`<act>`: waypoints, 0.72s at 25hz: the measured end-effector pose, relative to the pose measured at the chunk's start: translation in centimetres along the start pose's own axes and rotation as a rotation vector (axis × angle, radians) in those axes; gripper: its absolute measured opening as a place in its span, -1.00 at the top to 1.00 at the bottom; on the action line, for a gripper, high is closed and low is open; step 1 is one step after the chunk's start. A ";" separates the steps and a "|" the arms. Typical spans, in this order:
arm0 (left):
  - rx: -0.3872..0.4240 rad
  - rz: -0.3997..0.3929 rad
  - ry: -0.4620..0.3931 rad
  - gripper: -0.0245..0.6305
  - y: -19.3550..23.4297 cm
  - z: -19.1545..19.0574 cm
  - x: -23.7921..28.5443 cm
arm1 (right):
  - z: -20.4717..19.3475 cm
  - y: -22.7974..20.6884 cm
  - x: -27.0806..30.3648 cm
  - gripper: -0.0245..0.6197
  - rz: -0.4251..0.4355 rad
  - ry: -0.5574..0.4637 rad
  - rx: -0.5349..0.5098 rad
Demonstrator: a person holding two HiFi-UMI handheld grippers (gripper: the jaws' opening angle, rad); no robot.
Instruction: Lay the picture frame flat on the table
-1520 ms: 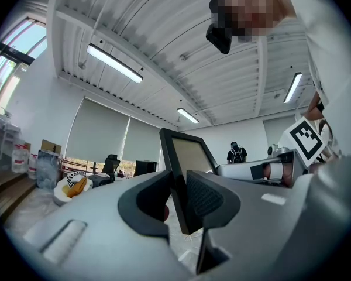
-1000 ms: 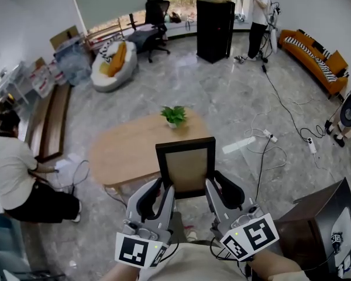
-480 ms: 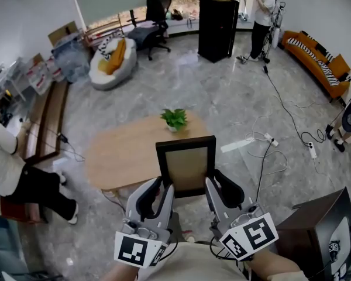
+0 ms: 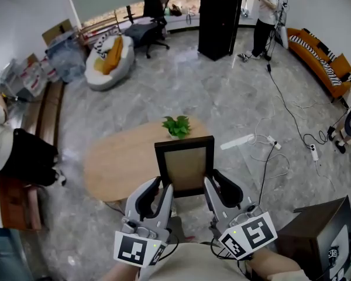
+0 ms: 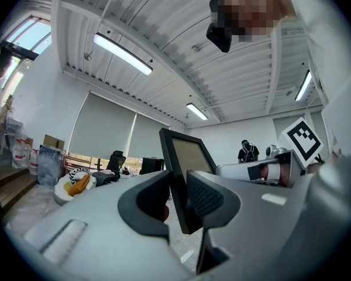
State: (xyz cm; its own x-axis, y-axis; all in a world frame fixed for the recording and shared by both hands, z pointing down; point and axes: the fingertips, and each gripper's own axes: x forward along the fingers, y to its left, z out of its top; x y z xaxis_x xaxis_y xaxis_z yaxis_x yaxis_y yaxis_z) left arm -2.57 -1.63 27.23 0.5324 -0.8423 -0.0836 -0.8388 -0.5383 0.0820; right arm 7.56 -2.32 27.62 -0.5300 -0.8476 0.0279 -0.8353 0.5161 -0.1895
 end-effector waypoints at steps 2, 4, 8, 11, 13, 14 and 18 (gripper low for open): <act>-0.006 -0.004 0.007 0.59 1.8 0.0 1.4 | 0.1 -0.5 2.2 0.68 -0.006 0.010 0.002; -0.012 -0.009 0.013 0.59 3.6 -0.1 2.8 | 0.2 -0.9 4.3 0.68 -0.012 0.018 0.004; -0.027 -0.016 0.026 0.59 7.4 -0.2 5.4 | 0.4 -1.6 8.9 0.68 -0.021 0.028 0.006; -0.031 -0.025 0.032 0.59 10.5 0.0 7.5 | 0.8 -2.0 12.5 0.68 -0.027 0.028 0.005; -0.027 -0.031 0.031 0.59 12.5 0.3 8.8 | 1.0 -2.2 14.8 0.68 -0.032 0.025 0.005; -0.024 -0.033 0.030 0.59 13.3 0.4 9.3 | 1.1 -2.3 15.8 0.68 -0.034 0.023 0.005; -0.016 -0.032 0.028 0.59 16.2 0.6 10.8 | 1.3 -2.3 18.9 0.68 -0.033 0.019 0.008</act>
State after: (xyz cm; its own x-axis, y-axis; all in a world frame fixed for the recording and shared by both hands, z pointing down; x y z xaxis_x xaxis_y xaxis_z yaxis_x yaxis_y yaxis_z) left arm -10.45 -19.39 27.03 0.5620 -0.8251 -0.0584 -0.8195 -0.5649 0.0959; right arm -0.33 -19.69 27.29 -0.5048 -0.8616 0.0532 -0.8513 0.4866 -0.1963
